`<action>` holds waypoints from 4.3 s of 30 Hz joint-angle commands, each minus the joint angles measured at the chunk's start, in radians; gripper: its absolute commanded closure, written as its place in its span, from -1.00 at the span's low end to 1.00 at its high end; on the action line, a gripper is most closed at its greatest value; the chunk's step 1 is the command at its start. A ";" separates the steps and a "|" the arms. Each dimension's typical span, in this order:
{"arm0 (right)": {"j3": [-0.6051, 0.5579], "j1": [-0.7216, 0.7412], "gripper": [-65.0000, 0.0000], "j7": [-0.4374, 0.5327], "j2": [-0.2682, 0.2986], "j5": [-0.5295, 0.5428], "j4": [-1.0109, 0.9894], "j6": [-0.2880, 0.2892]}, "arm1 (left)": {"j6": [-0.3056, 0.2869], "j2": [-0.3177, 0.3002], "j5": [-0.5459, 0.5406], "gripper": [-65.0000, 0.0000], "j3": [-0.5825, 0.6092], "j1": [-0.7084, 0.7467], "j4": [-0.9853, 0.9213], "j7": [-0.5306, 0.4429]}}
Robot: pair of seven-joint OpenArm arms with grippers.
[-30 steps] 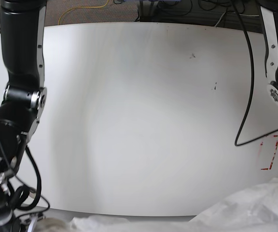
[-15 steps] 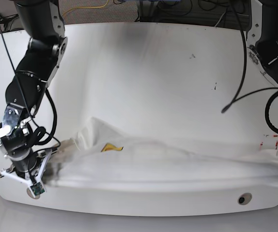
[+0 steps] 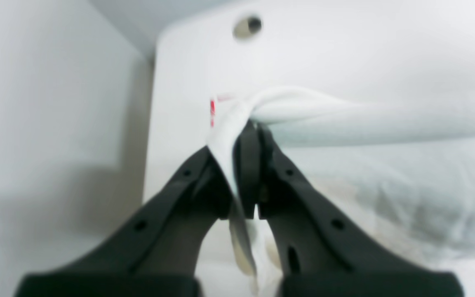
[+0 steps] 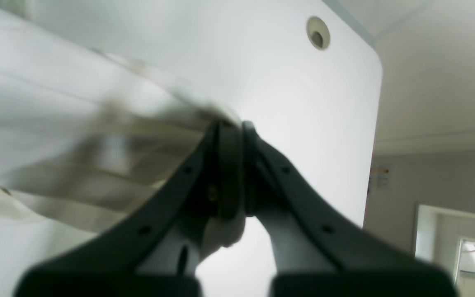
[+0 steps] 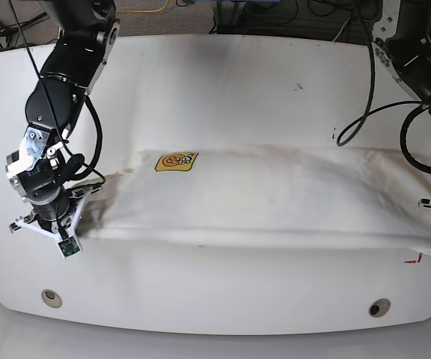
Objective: Fold the T-shirt properly
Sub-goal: 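Lift the shirt with both grippers and swing it toward the table edge, then drag the shirt back across the table with both grippers, laying it flat, then open the right gripper, releasing the shirt corner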
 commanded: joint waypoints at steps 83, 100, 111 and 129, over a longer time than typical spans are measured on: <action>0.091 -0.290 1.00 0.029 -0.081 -0.013 0.118 -0.009 | 0.010 -0.017 0.010 1.00 0.006 0.304 -0.015 -0.071; 0.085 -0.433 1.00 0.028 -0.087 -0.013 0.118 -0.009 | 0.010 -0.019 0.010 1.00 -0.060 0.490 -0.001 -0.071; 0.084 -0.508 1.00 0.028 -0.089 -0.013 0.119 -0.009 | 0.010 -0.020 0.013 1.00 -0.074 0.577 -0.001 -0.071; 0.082 -0.568 0.40 0.026 -0.098 -0.012 0.116 -0.009 | 0.010 -0.054 0.016 0.97 -0.055 0.680 -0.015 -0.071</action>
